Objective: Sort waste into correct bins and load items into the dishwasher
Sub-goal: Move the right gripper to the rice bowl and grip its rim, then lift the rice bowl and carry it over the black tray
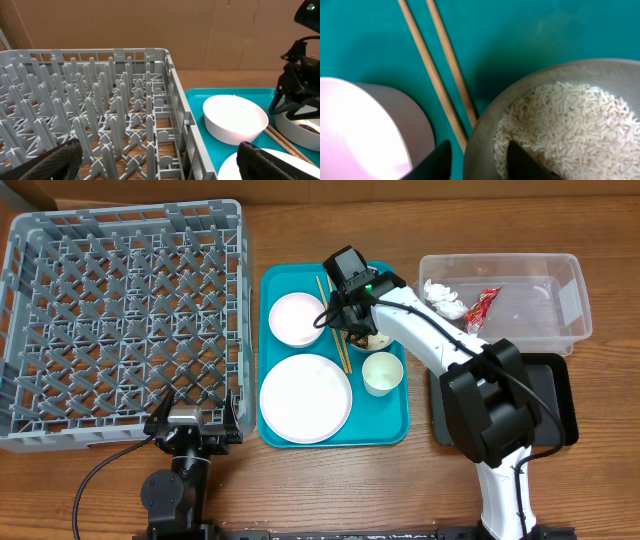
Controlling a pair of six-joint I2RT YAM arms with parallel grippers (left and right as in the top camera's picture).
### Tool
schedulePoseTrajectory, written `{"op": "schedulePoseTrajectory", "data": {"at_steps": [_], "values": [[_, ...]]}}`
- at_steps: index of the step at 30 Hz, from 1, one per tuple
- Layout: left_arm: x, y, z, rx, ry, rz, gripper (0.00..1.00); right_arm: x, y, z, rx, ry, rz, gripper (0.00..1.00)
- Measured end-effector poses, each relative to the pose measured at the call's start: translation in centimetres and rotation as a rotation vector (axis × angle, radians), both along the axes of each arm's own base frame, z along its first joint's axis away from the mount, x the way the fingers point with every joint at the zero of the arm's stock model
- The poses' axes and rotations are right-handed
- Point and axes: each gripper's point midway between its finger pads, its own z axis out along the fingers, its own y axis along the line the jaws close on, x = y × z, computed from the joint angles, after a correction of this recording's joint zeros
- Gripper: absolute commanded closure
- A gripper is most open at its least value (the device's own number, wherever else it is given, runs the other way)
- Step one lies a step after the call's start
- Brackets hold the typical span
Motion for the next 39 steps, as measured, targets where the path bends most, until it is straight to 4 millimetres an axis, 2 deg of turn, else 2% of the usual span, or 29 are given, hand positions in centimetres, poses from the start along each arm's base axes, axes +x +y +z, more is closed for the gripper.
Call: {"op": "schedulePoseTrajectory", "data": {"at_steps": [5, 16, 30, 34, 39], "values": [[0.0, 0.0, 0.0, 0.000, 0.000, 0.000, 0.00, 0.1, -0.1, 0.0, -0.003, -0.003, -0.005, 0.74], [0.0, 0.0, 0.0, 0.000, 0.000, 0.000, 0.00, 0.1, -0.3, 0.0, -0.013, -0.003, -0.010, 0.96], [0.0, 0.0, 0.0, 0.000, 0.000, 0.000, 0.00, 0.0, -0.8, 0.7, -0.050, 0.001, -0.001, 0.96], [0.0, 0.0, 0.0, 0.000, 0.000, 0.000, 0.00, -0.3, -0.9, 2.7, -0.072, 0.024, 0.020, 0.96], [0.0, 0.0, 0.0, 0.000, 0.000, 0.000, 0.00, 0.7, -0.3, 8.4, -0.053, -0.016, 0.052, 0.96]]}}
